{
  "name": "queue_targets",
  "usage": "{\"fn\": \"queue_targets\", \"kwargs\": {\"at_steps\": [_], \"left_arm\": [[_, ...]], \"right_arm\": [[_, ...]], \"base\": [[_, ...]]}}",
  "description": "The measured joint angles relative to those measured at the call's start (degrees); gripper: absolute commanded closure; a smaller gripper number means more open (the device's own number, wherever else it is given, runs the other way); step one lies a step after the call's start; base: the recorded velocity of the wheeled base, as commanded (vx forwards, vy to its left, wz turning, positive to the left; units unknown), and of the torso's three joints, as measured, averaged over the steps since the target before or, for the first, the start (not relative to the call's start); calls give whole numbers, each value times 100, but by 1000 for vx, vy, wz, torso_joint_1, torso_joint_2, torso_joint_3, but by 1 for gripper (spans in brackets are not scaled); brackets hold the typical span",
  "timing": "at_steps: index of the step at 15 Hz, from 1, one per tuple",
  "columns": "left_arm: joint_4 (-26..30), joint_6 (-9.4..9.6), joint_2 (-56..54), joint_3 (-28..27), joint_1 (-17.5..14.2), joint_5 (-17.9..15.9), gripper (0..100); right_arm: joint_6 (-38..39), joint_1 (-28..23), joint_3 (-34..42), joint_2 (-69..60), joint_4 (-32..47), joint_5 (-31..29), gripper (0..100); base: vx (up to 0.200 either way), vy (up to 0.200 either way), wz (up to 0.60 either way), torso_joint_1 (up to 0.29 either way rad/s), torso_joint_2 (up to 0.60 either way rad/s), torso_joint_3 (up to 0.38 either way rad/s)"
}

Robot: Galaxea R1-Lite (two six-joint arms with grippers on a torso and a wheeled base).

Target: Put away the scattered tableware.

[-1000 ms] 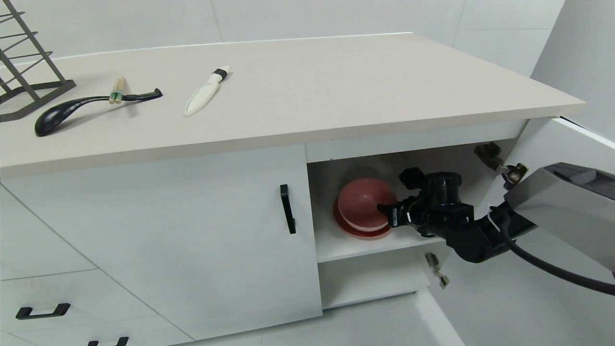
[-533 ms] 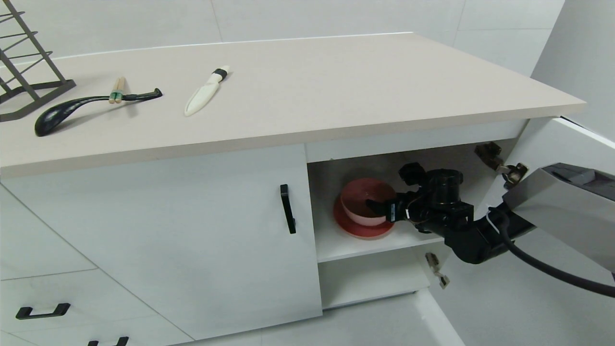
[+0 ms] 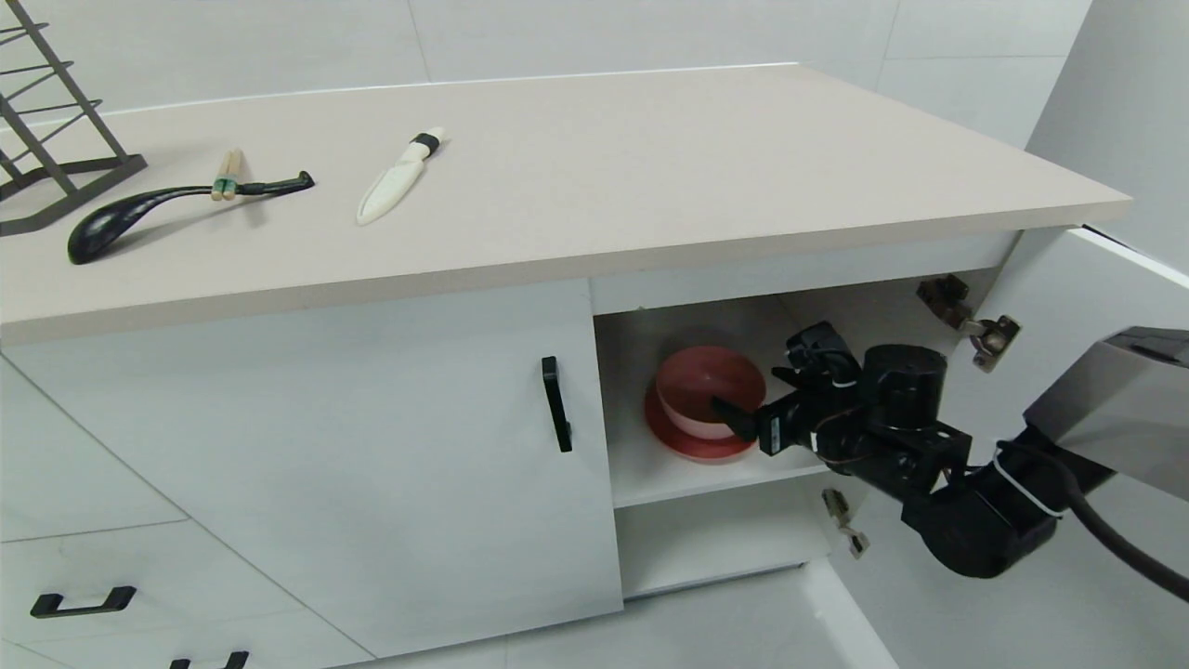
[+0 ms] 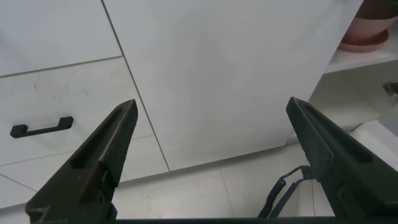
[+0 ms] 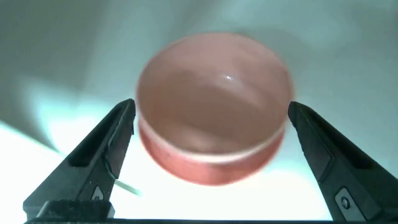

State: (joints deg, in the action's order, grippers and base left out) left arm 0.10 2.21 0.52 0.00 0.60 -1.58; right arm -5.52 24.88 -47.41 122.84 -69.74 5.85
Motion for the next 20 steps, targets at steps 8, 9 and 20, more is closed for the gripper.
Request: {"fn": "queue_targets", "kwargs": {"at_steps": [8,9,20], "left_arm": [[0,-10,0,0,-2,0,0],[0,-11,-1,0,-2,0,0],[1,-108,-34,-2,-27,0,0]], "right_arm": [[-288,435,2644,-1712,-1182,2,0],[-288,455,2900,-1982,-1191,2,0],[-94,-512,4714,-4907,222,-257,0]], "base": [[0,0,0,0,0,0],[0,0,0,0,0,0],[0,0,0,0,0,0]]}}
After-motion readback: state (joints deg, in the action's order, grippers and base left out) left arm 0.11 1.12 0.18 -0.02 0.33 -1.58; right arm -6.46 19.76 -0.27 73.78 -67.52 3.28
